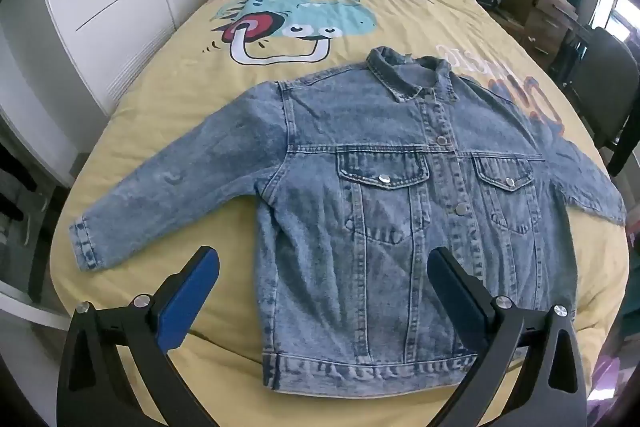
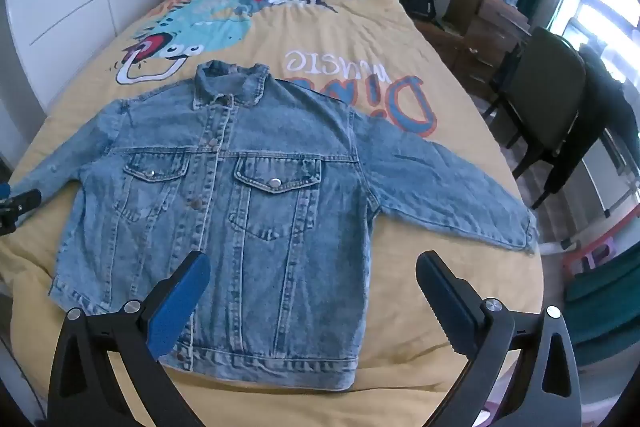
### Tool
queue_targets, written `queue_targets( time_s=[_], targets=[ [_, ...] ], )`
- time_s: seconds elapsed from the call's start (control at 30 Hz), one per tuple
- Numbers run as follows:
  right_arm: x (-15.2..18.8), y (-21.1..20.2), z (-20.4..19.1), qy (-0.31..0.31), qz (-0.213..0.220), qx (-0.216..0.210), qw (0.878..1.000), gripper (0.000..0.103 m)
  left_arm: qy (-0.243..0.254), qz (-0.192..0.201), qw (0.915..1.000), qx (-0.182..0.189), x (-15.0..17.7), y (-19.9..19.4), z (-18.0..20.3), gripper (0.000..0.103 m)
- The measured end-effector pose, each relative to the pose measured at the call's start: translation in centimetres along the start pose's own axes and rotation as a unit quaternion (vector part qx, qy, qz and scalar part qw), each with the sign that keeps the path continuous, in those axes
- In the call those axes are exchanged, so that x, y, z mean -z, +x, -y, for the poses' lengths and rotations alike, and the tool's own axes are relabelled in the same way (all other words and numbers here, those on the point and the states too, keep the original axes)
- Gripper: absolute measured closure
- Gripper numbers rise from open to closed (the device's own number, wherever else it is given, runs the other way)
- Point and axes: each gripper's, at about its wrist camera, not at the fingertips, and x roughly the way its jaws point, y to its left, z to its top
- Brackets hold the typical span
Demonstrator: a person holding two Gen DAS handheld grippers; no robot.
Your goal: Fold large clothes
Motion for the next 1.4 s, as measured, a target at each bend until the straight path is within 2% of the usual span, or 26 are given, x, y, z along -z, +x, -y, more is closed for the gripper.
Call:
queue_targets(
  time_s=[0.43, 0.67, 1.27, 1.4],
  targets=[
    [-0.6, 0.0, 0.2, 0.003, 0.001, -0.011, 1.0, 0.0, 0.016, -0.005, 0.9998, -0.015, -0.1, 0.1, 0.2, 0.001],
    [-0.6, -0.3, 0.3, 0.002, 0.007, -0.003, 1.0, 0.0, 0.022, -0.006, 0.9996, -0.019, -0.2, 0.4, -0.1, 0.001],
    [-0.5, 0.2, 0.7, -0.001, -0.007, 0.004, 1.0, 0.0, 0.022, -0.008, 0.9995, -0.019, -1.1, 0.2, -0.9, 0.001],
    [-0.5, 0.1, 0.7, -0.003, -0.008, 0.005, 1.0, 0.0, 0.02, -0.007, 0.9995, -0.021, -0.6, -0.3, -0.1, 0.001]
  ],
)
